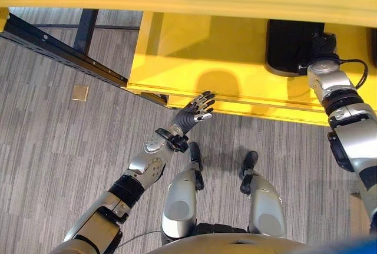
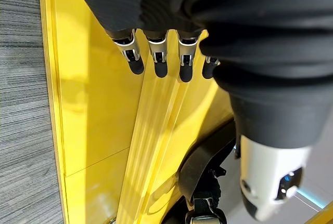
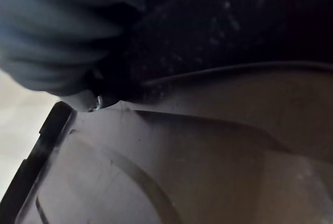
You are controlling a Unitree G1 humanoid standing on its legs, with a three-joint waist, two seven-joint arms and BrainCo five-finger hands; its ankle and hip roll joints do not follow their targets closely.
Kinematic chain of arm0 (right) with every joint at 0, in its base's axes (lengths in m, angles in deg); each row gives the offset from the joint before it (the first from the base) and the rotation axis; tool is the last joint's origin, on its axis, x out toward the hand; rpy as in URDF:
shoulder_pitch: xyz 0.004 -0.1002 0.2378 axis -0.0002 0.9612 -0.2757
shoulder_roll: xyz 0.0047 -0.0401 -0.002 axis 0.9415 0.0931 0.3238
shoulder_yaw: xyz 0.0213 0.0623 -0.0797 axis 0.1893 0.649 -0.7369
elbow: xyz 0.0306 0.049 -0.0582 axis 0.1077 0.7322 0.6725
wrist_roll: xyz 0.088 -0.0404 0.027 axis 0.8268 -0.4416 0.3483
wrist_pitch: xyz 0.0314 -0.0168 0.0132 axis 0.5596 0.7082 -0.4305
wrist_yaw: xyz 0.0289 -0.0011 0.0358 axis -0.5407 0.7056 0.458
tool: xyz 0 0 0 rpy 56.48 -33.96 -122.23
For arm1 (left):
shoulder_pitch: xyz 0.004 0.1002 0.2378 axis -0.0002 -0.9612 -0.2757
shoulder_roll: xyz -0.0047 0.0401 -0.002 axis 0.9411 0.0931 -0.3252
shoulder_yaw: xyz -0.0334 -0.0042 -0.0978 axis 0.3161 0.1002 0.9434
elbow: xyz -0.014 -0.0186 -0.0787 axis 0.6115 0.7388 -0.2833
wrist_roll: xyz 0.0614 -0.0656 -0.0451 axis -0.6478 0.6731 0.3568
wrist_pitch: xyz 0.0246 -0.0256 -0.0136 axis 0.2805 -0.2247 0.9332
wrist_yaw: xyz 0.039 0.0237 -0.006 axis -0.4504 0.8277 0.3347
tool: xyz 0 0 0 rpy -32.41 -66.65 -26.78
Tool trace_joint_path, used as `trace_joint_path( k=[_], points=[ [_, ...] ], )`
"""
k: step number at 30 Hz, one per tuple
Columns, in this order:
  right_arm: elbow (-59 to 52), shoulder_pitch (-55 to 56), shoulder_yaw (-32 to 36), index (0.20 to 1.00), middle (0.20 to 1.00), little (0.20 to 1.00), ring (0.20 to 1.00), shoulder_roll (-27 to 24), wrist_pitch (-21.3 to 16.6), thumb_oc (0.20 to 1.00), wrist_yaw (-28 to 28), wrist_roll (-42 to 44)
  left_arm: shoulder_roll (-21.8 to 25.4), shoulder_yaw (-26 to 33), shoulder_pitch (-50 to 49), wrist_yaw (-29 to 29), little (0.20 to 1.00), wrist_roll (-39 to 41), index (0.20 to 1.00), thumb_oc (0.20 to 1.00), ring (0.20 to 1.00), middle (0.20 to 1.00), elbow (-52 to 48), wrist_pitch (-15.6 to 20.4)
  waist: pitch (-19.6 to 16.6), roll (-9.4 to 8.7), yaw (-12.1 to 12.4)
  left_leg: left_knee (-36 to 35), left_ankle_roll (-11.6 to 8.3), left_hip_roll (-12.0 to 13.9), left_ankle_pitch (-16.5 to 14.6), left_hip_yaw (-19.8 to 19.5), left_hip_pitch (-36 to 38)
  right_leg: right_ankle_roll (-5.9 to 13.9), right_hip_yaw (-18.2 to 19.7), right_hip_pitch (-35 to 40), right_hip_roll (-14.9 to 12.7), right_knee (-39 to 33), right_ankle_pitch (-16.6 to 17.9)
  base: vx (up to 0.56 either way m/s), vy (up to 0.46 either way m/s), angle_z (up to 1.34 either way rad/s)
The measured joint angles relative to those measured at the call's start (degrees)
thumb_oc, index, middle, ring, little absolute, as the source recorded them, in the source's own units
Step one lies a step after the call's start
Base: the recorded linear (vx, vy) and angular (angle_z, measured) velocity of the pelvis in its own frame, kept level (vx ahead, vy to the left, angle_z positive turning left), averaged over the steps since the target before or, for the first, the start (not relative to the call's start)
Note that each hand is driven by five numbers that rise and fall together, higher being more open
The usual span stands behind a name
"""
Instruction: Move parts from the plastic box to the shelf.
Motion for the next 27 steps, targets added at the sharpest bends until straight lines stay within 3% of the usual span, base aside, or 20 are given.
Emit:
trace_joint_path(
  k=[14, 16, 27],
  points=[
    [0.95, -2.58, -0.33, 0.2, 0.2, 0.2, 0.2, -0.31, 0.98, 0.2, -1.46, 0.02, 0.77, -2.97, -0.43, 1.32, 1.0, 0.03, 1.0, 1.0, 1.0, 1.0, 0.0, -1.12, 0.09, 0.2, -0.02, 0.25, 0.12, -0.38, 0.09, 0.09, -1.45, -0.01, 0.25, -2.37, -0.83, 2.08, -0.73, 0.03, -0.008, 0.0],
    [0.94, -3.54, -0.43, 0.2, 0.2, 0.2, 0.2, -0.89, 1.34, 0.2, -1.7, 0.03, 0.95, -3.14, -0.62, 1.44, 1.0, 0.05, 1.0, 1.0, 1.0, 1.0, -0.02, -1.29, 0.53, 1.08, 0.07, 0.7, 0.15, -0.33, 0.1, 0.03, -1.57, -0.06, 0.37, -2.45, -0.86, 2.33, -0.76, 0.05, -0.016, -0.02],
    [1.27, -5.24, -2.76, 0.2, 0.2, 0.2, 0.2, -1.6, 2.09, 0.2, -2.17, 0.95, 1.28, -3.92, -1.39, 2.45, 1.0, 0.06, 1.0, 1.0, 1.0, 1.0, -0.03, -1.39, 0.81, 1.65, 0.13, 1.37, 0.14, -0.29, 0.11, 0.0, -2.1, -0.7, 0.61, -4.35, -1.57, 6.03, -2.53, 0.06, -0.007, 0.01]
  ],
)
